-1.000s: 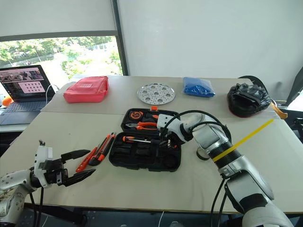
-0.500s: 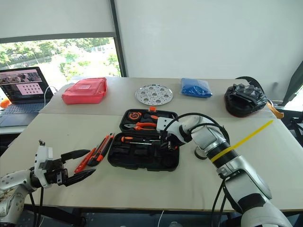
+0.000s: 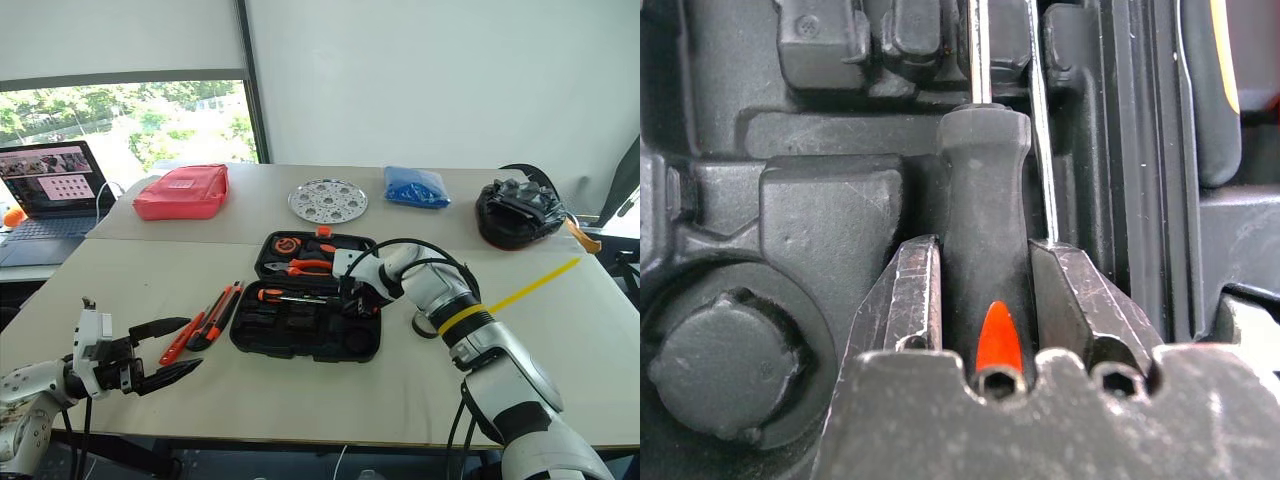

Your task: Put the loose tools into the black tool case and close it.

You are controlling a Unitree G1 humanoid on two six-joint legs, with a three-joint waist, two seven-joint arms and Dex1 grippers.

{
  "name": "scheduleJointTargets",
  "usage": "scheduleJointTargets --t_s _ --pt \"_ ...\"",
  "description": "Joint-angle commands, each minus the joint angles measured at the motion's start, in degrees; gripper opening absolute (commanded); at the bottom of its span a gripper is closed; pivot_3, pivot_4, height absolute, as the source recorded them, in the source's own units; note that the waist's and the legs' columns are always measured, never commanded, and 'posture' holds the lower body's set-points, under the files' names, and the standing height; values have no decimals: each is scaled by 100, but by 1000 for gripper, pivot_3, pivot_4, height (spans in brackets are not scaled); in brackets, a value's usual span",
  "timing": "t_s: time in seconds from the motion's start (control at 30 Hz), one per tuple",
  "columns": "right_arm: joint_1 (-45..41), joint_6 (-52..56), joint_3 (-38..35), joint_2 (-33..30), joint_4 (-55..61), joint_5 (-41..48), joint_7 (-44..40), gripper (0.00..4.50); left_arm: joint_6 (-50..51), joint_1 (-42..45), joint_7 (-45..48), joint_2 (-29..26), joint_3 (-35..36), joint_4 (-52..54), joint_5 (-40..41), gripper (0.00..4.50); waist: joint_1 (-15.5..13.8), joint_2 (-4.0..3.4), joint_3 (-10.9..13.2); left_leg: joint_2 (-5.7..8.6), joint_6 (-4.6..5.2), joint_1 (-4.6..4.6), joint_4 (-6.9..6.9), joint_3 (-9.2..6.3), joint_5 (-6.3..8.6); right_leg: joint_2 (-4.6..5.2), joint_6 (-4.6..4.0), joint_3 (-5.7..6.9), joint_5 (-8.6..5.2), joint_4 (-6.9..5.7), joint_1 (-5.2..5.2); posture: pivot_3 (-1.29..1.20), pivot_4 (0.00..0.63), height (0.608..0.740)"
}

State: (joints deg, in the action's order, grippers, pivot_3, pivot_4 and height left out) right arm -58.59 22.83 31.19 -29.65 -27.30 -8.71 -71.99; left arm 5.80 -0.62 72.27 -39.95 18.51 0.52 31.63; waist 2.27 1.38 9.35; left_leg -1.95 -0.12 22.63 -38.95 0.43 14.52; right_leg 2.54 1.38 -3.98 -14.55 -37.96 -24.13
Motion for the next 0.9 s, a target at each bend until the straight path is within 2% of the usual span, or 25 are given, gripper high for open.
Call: scheduleJointTargets --t_s 0.03,0.2,0.27,0.3,0.33,0.5,0.7,0.8,0.9 --pt "27 -118 147 -110 -3 -273 -188 980 -133 -5 -25 -15 44 143 42 4500 -1 0 0 0 0 0 0 0 0 0 0 0 0 0 0 0 150 740" --pt "-9 43 18 19 -47 -256 -163 980 -149 14 -42 -22 45 112 37 4500 -1 0 0 0 0 0 1 0 0 0 0 0 0 1 -1 0 150 740" --pt "2 -65 -72 73 -87 -239 -19 1985 -159 27 -54 -24 42 98 32 4500 8 0 0 -1 0 0 1 0 0 0 0 0 0 1 -1 0 150 740" --pt "3 -68 -112 63 -26 -192 -75 2137 -161 26 -63 -24 44 98 31 4500 14 0 0 -1 0 0 1 0 0 -1 0 0 0 1 -1 0 150 740" --pt "6 -43 -171 60 47 -123 -134 2534 -163 21 -70 -25 46 104 31 4500 18 0 0 -1 0 0 1 0 0 -1 0 0 0 0 -2 0 150 740" --pt "-105 431 -519 -151 681 375 -810 2534 -150 -8 -100 -51 78 113 37 4500 26 -3 3 -4 0 14 5 -5 0 -4 -1 -1 0 -2 -21 0 150 740" --pt "-145 361 -701 -106 738 497 -689 2534 -145 -4 -129 -75 82 121 30 4500 27 -3 4 -3 0 23 10 -20 1 -1 -2 1 -1 5 -27 0 150 740" --pt "-127 249 -722 99 539 443 -467 1876 -148 10 -148 -82 80 119 24 4500 40 -2 4 -3 0 21 9 -19 1 -1 -2 1 -1 5 -25 0 150 740" --pt "-98 50 -674 197 353 348 -348 882 -146 -1 -162 -95 90 130 23 4500 37 -3 4 -3 0 21 9 -18 1 -2 -3 1 -1 2 -26 0 150 740"
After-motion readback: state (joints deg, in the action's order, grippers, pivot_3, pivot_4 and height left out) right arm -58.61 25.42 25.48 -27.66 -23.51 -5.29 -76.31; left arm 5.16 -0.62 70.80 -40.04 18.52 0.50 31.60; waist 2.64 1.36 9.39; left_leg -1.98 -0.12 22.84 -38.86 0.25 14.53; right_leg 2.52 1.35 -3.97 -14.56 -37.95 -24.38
